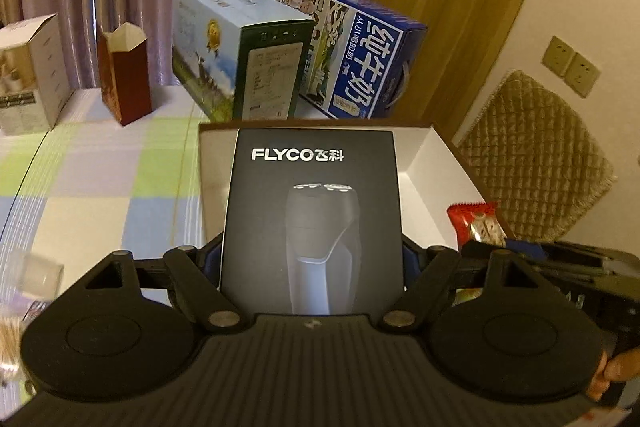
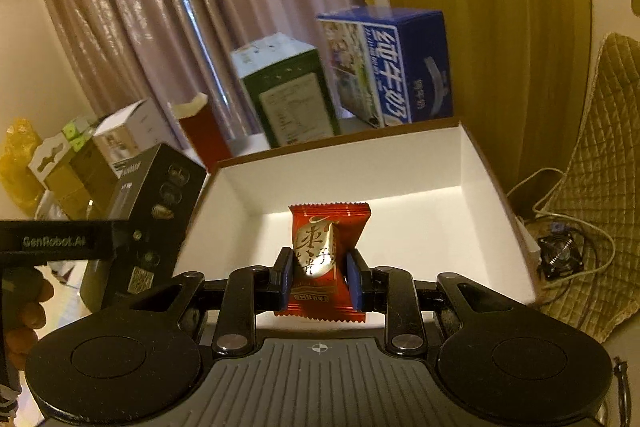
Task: Organize objects
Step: 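Carry both items into the open box and release them from both tools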
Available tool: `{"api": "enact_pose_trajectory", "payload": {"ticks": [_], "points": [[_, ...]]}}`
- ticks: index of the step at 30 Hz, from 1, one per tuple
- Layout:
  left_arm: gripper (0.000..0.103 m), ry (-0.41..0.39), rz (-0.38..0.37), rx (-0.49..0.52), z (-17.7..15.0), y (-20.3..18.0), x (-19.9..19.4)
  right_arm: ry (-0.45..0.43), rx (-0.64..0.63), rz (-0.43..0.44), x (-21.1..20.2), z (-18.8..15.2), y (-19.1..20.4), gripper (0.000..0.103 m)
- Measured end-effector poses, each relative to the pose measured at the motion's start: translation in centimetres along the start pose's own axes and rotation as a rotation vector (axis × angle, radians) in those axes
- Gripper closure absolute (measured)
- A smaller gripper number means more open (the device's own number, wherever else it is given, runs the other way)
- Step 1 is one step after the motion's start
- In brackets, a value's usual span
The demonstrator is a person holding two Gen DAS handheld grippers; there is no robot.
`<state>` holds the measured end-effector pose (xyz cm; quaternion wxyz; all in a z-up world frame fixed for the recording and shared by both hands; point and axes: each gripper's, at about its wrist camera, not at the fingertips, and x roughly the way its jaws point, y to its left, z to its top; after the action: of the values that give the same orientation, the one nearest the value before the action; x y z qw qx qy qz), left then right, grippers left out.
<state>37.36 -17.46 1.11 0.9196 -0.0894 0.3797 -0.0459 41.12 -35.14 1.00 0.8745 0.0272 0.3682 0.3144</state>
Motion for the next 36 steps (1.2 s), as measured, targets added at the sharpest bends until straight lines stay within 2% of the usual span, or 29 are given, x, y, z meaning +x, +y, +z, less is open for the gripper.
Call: {"api": "enact_pose_trajectory", "payload": {"ticks": [5, 13, 17, 23, 31, 32, 34, 35, 36], "points": [[0.026, 0.043, 0.024, -0.053, 1.2, -1.5, 4.5, 0.065, 0.019, -0.014, 3.4, 1.3, -2.6, 0.078], [0.026, 0.205, 0.079, -0.181, 0.4, -2.2, 12.4, 0.192, 0.014, -0.036, 7.9, 0.5, -6.2, 0.078], [0.026, 0.261, 0.112, -0.201, -0.3, -2.8, 15.1, 0.23, 0.0, -0.034, 9.0, 0.3, -7.1, 0.078], [0.026, 0.326, 0.107, -0.23, -0.7, -2.7, 17.3, 0.27, -0.014, -0.019, 10.5, 0.4, -7.6, 0.078], [0.022, 0.321, 0.101, -0.172, -0.1, -2.3, 16.4, 0.283, -0.016, 0.023, 11.5, 0.8, -7.6, 0.078], [0.02, 0.316, 0.104, -0.154, 0.0, -2.3, 16.1, 0.277, -0.018, 0.029, 11.4, 0.8, -7.5, 0.076], [0.019, 0.313, 0.105, -0.123, 0.0, -2.3, 15.5, 0.274, -0.022, 0.022, 11.2, 0.8, -7.4, 0.061], [0.018, 0.309, 0.104, -0.104, 0.0, -2.3, 15.2, 0.267, -0.025, 0.023, 11.0, 0.7, -7.3, 0.05], [0.018, 0.305, 0.103, -0.087, 0.0, -2.3, 14.9, 0.258, -0.028, 0.025, 10.8, 0.7, -7.3, 0.047]]}}
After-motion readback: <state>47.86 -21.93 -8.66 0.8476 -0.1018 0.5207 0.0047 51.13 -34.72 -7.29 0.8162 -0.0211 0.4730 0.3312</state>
